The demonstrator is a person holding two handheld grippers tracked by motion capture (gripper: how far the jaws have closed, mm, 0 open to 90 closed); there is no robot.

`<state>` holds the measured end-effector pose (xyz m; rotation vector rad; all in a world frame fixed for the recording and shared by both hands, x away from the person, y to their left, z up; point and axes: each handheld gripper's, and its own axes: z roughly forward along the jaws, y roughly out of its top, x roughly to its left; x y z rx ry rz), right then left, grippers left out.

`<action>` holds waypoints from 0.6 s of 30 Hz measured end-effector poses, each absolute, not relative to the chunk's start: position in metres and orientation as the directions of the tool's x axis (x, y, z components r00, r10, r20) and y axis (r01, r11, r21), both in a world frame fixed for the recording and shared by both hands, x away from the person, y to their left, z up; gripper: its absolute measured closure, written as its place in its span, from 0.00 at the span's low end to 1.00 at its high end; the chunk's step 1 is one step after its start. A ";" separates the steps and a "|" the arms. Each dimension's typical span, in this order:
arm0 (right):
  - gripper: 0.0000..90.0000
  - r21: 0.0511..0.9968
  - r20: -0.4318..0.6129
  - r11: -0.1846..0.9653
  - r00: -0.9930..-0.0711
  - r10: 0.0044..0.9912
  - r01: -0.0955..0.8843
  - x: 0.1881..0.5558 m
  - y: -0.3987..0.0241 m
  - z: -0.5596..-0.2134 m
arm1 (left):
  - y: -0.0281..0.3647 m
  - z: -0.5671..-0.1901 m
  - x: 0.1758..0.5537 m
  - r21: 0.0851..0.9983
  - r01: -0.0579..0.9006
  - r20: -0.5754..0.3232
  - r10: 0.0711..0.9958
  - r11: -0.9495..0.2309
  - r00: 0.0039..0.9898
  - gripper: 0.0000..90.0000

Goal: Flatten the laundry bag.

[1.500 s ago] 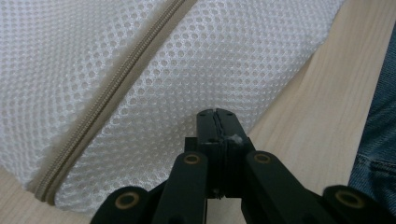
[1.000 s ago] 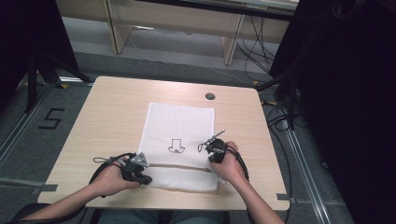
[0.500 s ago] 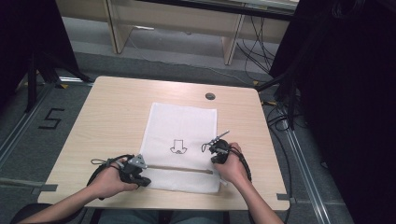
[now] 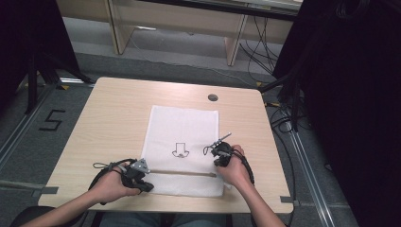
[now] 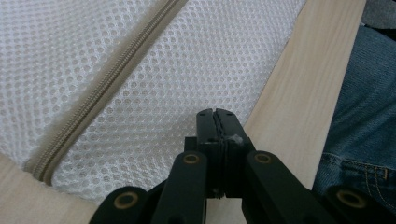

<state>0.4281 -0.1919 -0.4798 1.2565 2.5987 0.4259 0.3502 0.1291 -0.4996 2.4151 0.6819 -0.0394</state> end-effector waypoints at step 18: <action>1.00 0.346 -0.043 0.595 -0.621 0.782 0.725 0.415 -0.198 -0.479 | 0.126 -0.499 0.339 0.542 0.462 -0.209 0.420 -0.702 0.883 0.98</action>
